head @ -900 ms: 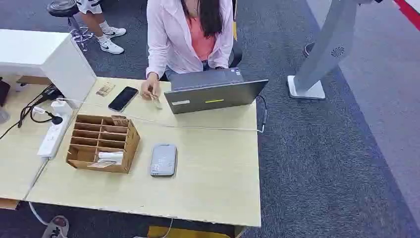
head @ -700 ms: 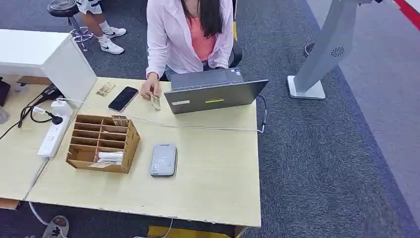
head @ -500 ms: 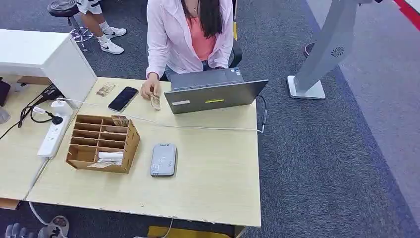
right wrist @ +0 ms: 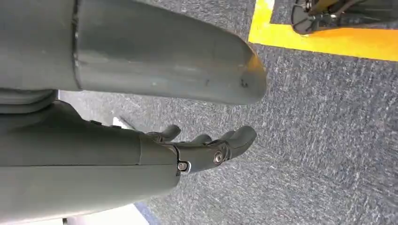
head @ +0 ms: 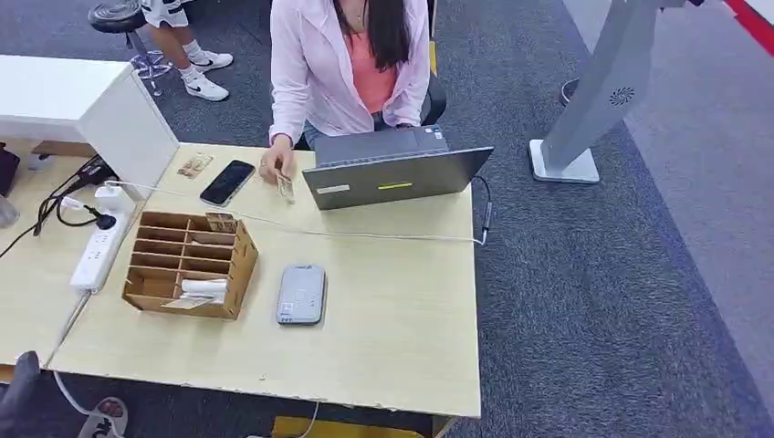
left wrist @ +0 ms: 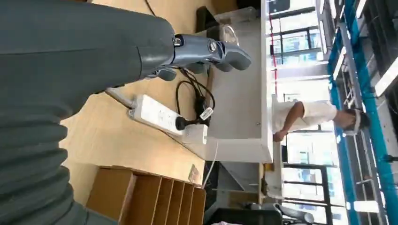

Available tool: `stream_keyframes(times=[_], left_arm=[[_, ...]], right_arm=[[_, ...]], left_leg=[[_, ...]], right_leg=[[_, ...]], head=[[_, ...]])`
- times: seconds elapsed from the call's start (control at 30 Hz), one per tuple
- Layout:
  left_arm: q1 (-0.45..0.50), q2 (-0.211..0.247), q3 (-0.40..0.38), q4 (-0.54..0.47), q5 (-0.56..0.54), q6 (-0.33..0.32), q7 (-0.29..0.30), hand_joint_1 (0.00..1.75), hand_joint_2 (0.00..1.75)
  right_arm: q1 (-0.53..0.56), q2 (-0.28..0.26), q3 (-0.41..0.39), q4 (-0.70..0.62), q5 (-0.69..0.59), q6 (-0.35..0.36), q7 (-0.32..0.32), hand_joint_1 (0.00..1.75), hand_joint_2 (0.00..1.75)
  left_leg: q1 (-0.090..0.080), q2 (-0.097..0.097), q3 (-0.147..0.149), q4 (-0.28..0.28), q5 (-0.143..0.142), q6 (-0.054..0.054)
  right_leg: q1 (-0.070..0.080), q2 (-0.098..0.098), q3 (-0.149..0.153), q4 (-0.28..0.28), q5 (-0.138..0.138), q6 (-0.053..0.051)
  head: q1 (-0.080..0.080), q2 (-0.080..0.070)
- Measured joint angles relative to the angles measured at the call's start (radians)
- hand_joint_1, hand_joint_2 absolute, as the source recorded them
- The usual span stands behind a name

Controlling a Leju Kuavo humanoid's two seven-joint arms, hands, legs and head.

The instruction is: Pass the card to the sensor for recognition and then transmit it.

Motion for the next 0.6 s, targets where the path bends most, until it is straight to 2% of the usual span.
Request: stream_keyframes(times=[0.6], left_arm=[[-0.356, 0.124, -0.288, 0.055, -0.351, 0.274, 0.139, 0.0, 1.75]], right_arm=[[-0.009, 0.005, 0.023, 0.005, 0.1, 0.038, 0.0, 0.0, 0.0]], left_leg=[[0.0, 0.001, 0.0, 0.0, 0.002, -0.001]], right_leg=[[0.0, 0.001, 0.0, 0.0, 0.002, -0.001]], head=[[0.002, 0.0]])
